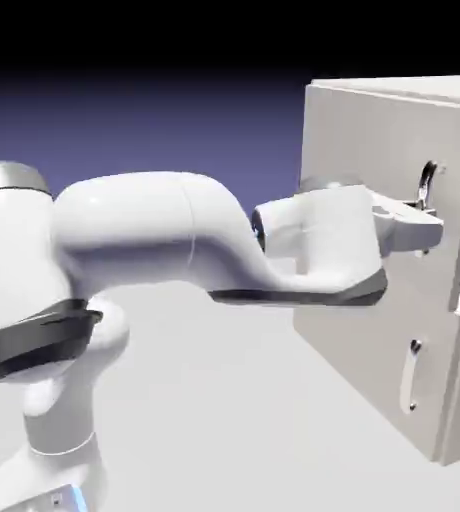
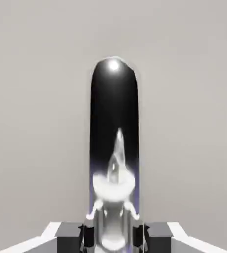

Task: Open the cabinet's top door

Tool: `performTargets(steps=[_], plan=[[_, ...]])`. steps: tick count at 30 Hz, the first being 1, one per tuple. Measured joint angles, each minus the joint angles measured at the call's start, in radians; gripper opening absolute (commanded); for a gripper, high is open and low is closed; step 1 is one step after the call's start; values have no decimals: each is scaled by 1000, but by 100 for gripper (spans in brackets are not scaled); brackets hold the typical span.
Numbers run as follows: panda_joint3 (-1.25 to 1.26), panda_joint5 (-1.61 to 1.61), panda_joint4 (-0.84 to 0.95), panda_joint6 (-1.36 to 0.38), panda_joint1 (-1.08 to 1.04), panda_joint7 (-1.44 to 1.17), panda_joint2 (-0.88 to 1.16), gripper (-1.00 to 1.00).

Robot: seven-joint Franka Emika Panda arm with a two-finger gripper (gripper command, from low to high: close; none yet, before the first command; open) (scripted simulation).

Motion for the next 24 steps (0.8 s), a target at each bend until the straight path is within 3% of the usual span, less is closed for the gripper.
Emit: performTargets(steps=[13, 24], plan=[[407, 249, -341, -172, -471, 0, -5, -100], [805, 527, -537, -206, -840, 0, -89, -100]])
